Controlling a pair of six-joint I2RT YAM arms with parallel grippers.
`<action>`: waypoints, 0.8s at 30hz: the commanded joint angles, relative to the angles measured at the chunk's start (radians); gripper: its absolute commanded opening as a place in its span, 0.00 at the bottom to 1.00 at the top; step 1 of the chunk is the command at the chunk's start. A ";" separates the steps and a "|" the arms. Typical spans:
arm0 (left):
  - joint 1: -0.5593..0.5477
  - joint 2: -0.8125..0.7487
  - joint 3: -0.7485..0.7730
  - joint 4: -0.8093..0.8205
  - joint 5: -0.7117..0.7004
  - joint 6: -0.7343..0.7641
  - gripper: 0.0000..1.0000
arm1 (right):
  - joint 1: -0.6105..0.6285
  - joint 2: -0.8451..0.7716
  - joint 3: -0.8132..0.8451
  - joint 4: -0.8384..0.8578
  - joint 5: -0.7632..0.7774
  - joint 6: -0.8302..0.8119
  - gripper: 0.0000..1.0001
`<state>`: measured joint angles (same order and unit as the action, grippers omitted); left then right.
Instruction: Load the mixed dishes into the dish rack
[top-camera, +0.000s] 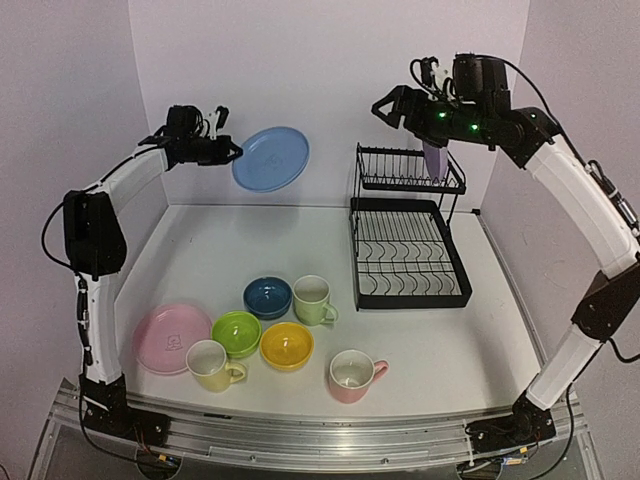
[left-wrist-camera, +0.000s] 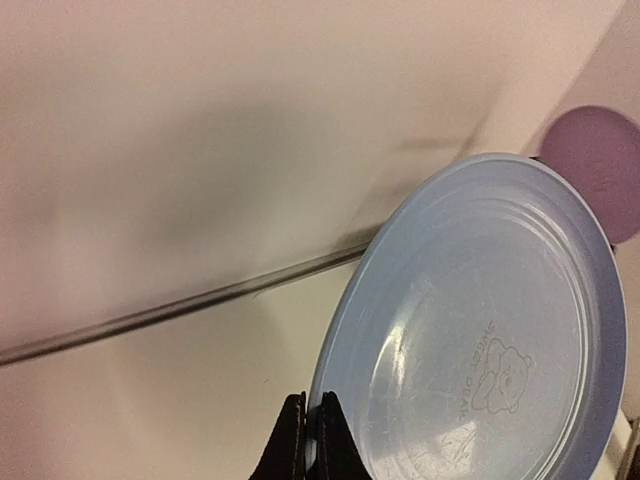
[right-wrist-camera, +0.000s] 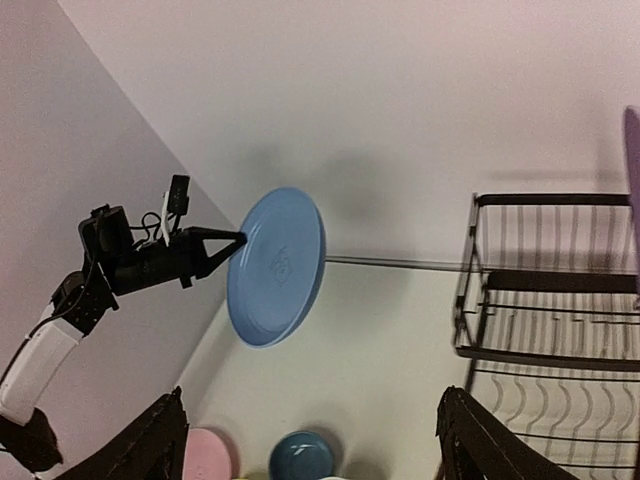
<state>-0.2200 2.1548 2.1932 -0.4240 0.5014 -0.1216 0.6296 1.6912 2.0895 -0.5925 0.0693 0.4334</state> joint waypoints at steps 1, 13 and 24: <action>-0.043 -0.103 0.082 -0.035 0.230 0.016 0.00 | 0.019 0.131 0.134 0.005 -0.185 0.122 0.80; -0.114 -0.103 0.100 -0.047 0.276 0.008 0.00 | 0.034 0.307 0.299 0.016 -0.281 0.200 0.59; -0.143 -0.102 0.066 -0.062 0.300 0.026 0.00 | 0.034 0.339 0.303 0.058 -0.148 0.255 0.00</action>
<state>-0.3401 2.0628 2.2684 -0.4725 0.7561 -0.1017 0.6471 2.0294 2.3600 -0.6212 -0.1212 0.6655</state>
